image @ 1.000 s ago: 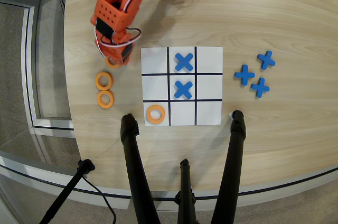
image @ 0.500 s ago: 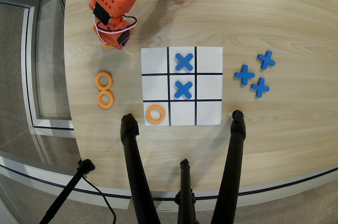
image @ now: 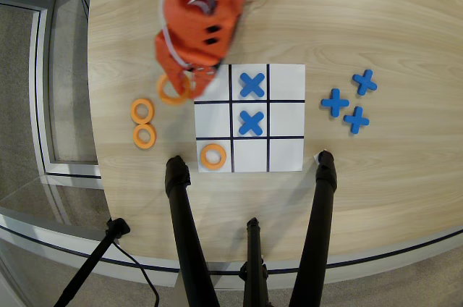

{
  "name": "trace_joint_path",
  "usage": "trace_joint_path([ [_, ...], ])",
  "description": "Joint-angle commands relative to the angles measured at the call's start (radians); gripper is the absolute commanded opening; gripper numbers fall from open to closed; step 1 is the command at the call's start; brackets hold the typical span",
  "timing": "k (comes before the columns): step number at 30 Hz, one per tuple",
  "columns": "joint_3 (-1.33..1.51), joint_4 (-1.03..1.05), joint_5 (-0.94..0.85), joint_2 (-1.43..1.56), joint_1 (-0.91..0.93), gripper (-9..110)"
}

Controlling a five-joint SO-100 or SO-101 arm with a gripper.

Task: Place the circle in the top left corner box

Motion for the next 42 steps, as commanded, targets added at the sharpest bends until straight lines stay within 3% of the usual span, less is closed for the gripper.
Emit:
trace_joint_path([
  [1,0.064,-0.078,0.032,0.114,-0.236,0],
  [8,0.295,-0.666,0.058,-0.008,-0.508,0],
  [16,0.202,-0.997,0.109,-0.396,-0.578,0],
  [32,-0.117,-1.193,0.140,-1.003,-0.538,0],
  [42,-0.206,-1.304,0.140,-1.206,-0.522,0],
])
